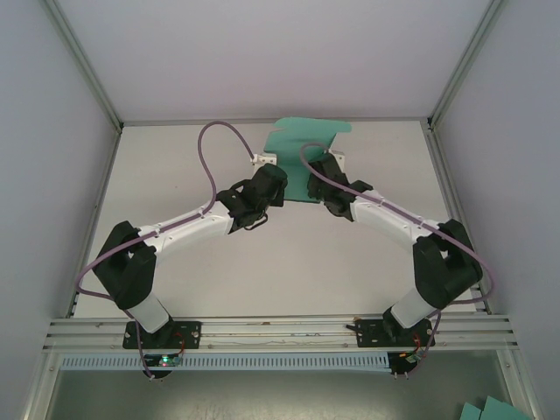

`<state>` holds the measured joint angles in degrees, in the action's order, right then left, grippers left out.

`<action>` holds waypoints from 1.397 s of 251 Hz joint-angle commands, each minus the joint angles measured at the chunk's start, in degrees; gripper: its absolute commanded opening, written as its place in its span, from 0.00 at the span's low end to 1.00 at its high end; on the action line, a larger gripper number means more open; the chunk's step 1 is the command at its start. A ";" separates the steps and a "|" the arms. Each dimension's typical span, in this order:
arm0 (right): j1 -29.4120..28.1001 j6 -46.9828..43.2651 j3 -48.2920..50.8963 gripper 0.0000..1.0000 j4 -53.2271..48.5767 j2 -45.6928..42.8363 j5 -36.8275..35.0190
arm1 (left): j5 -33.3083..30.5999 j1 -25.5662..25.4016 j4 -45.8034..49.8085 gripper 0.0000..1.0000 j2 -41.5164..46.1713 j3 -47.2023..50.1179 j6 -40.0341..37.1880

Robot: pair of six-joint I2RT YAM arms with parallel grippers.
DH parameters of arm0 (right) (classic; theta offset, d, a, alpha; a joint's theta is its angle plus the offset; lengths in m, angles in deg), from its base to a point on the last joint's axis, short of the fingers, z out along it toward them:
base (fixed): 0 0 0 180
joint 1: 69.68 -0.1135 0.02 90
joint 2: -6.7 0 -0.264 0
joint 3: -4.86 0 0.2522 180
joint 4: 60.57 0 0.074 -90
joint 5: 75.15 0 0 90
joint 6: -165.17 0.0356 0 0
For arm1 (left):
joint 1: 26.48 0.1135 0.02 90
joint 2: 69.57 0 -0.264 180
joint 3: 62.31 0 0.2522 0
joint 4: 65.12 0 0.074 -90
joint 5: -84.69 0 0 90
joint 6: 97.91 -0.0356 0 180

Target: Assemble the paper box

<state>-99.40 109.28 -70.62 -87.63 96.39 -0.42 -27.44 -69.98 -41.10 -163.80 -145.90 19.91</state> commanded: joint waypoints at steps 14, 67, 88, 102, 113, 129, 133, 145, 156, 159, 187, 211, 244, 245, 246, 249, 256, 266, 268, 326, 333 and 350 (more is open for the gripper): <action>1.79 -0.01 1.41 0.29 -0.94 -2.55 7.24 | -1.41 -0.97 -2.69 0.00 3.27 -1.87 -1.99; 1.66 0.02 -0.29 0.36 -5.66 -2.18 6.27 | -2.27 -0.97 -2.33 0.00 2.84 -2.14 -2.53; 1.76 0.66 -0.34 0.45 -5.55 -2.26 6.29 | -1.81 -0.92 -2.58 0.00 2.50 -2.24 -2.75; 1.96 0.88 -0.34 0.57 -3.93 -2.74 7.89 | -1.72 -0.89 -2.50 0.00 2.21 -2.36 -2.85; 2.21 1.22 -0.17 0.64 -1.93 -3.40 9.24 | -1.58 -0.95 -2.48 0.00 2.00 -2.48 -2.90; 2.65 1.29 0.10 0.72 1.35 -4.83 11.50 | -1.65 -0.92 -2.44 0.00 1.88 -2.21 -2.84; 2.74 1.51 0.16 0.74 1.98 -5.24 11.72 | -1.65 -0.96 -2.31 0.00 1.90 -2.18 -2.88; 3.04 1.51 0.23 0.81 3.94 -6.53 12.46 | -1.58 -1.01 -2.26 0.00 2.06 -1.94 -2.87; 3.24 1.32 0.47 0.83 5.40 -7.75 12.49 | -1.52 -0.95 -2.43 0.00 2.17 -1.64 -2.76; 3.23 1.36 0.53 0.83 5.58 -8.14 12.37 | -1.44 -0.96 -2.48 0.00 2.14 -1.59 -2.75; 3.64 -0.20 0.56 0.90 4.75 -10.25 11.64 | -1.27 -0.97 -2.78 0.00 2.33 -1.16 -2.60; 4.34 0.19 1.76 0.98 1.82 -12.10 9.21 | -1.50 -0.95 -3.34 0.00 2.50 -0.68 -2.68; 6.06 1.96 7.04 0.98 1.38 -16.24 7.43 | -1.96 -0.83 -3.25 0.00 2.44 -0.45 -1.97; 6.11 1.99 7.22 0.99 1.45 -16.40 7.48 | -1.96 -0.81 -3.28 0.00 2.41 -0.43 -1.97; 6.18 2.00 7.40 0.98 1.49 -16.53 7.55 | -1.91 -0.85 -3.35 0.00 2.36 -0.46 -1.97; 6.29 2.08 7.99 0.98 1.66 -16.99 7.84 | -1.91 -0.84 -3.39 0.00 2.34 -0.37 -1.85; 6.61 2.25 9.32 0.98 2.16 -17.95 8.81 | -1.88 -0.73 -3.37 0.00 2.29 -0.31 -1.47; 7.05 2.46 11.25 0.98 2.89 -19.49 10.89 | -1.76 -0.77 -3.46 0.00 2.11 -0.17 -1.36; 7.15 2.50 11.61 0.98 2.98 -19.80 11.34 | -1.82 -0.79 -3.49 0.00 1.99 -0.21 -1.29; 9.80 5.24 19.67 0.98 2.25 -30.50 15.95 | -0.66 0.18 -2.67 0.00 0.19 0.60 0.98; 10.10 5.27 20.48 0.98 2.15 -31.84 15.55 | -0.21 0.43 -2.38 0.00 -0.20 0.91 1.42; 11.25 4.76 22.84 0.98 2.35 -35.46 15.27 | 1.04 1.09 -1.55 0.00 -1.19 1.40 2.49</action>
<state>-90.02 112.93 -51.23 -85.16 66.40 14.75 -26.85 -69.89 -43.02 -163.23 -145.90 19.47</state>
